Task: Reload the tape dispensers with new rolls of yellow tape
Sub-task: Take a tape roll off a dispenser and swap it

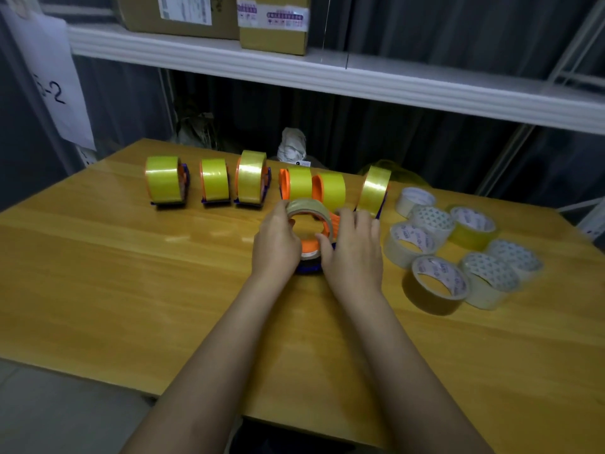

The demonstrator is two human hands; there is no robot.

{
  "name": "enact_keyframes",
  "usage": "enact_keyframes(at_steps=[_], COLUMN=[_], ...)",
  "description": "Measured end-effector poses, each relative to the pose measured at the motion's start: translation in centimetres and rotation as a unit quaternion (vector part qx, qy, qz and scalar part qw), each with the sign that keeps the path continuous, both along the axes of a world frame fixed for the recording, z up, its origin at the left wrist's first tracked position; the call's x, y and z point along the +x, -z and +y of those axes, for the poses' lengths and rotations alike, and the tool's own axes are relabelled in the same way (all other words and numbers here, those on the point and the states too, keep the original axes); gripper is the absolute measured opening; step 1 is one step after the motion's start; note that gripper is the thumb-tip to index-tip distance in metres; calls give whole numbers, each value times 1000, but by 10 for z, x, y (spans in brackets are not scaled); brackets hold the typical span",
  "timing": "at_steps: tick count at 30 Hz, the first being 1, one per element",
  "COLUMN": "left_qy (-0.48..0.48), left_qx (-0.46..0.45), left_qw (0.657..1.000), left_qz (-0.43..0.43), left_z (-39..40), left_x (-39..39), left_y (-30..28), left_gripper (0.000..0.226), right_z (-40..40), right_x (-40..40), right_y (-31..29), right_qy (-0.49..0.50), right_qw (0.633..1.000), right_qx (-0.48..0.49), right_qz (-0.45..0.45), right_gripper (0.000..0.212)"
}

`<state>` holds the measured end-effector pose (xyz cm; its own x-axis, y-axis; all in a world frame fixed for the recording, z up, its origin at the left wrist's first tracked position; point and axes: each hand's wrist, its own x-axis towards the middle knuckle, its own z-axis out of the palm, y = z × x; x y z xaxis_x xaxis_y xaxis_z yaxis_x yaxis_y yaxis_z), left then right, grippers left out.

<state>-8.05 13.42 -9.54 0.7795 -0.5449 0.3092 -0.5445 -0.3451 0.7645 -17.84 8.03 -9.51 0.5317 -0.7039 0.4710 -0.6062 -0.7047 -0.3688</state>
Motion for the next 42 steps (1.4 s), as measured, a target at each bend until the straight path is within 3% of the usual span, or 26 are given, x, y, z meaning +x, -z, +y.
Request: enact_keyframes(at_steps=[6,13,21,25,28,34,37,39,42], left_qy=[-8,4,24,37,47,49,85,91,110], left_qx=[-27,-27,-61,-78,-42,13,54,64,46], left_qw=[998,991,971,956,967,996,994,993,993], left_qz=[62,129,230,280,247,70,-30,-43,10], left_z=[-7,-3,2,6,8,15,16,17,19], left_x=[0,-2,0,-4,-6,-9,-10,-11,-9], left_y=[-7,-12,-14,-19,-23,-27,-27,-29,-32], left_gripper=[38,37,23,22,28,56,46,40,36], right_z=[-2,-16,-13,-12,-16,-19,-13,-9,-12], right_x=[4,14,10,7,6,3,-1,-3,-6], right_y=[-2,8,3,1,3,6,3,0,-7], right_qy=[2,-25,-82,-105,-103,-87,-92,-114,-155], right_qw=[996,983,978,963,956,955,953,952,942], right_qx=[84,177,174,205,223,235,241,233,249], right_qz=[15,-43,-80,-142,-161,-160,-157,-164,-160], right_gripper=[39,31,38,41,37,33,29,27,29])
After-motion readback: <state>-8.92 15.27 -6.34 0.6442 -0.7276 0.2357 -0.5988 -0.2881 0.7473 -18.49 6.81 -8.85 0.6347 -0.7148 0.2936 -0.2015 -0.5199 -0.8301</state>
